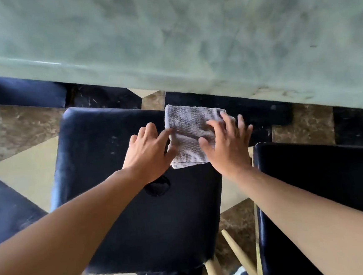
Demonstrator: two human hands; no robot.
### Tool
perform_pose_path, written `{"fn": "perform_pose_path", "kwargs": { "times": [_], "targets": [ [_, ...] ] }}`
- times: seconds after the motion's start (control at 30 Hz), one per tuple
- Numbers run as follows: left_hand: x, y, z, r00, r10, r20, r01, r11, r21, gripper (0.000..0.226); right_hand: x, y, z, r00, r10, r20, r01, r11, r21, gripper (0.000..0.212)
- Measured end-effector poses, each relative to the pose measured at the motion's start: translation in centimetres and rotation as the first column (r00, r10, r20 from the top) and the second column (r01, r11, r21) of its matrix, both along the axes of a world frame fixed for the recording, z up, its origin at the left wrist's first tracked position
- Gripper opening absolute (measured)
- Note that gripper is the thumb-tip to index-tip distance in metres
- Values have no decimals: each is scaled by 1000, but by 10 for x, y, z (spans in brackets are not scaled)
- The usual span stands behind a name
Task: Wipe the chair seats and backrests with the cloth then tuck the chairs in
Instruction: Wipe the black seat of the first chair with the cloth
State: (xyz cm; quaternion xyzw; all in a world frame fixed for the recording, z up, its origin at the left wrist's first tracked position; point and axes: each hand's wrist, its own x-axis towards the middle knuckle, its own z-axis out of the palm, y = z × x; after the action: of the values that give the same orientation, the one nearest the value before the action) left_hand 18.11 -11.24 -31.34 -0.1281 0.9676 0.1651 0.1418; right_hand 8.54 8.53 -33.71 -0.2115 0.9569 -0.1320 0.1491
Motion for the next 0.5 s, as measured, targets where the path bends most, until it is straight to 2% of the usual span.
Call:
{"fn": "perform_pose_path", "kwargs": {
  "times": [0.07,0.13,0.27,0.4,0.5],
  "targets": [
    [10,-16,-1,999,5,50,-1,996,-85,73,2,-9,-1,999,50,11,-50,998,31,63],
    [20,-29,-5,993,17,117,0,990,-142,83,4,-18,-3,993,113,25,-115,990,79,67],
    [37,-51,-14,969,96,229,-48,977,-208,93,12,-34,-15,988,150,47,-157,961,229,70],
    [64,-72,-21,909,271,317,-191,946,-261,108,14,-41,-23,990,136,36,-141,950,277,71],
    [79,-79,-27,896,271,351,-189,949,-251,109,9,-39,-23,982,188,25,-187,939,288,73]
  ]
}}
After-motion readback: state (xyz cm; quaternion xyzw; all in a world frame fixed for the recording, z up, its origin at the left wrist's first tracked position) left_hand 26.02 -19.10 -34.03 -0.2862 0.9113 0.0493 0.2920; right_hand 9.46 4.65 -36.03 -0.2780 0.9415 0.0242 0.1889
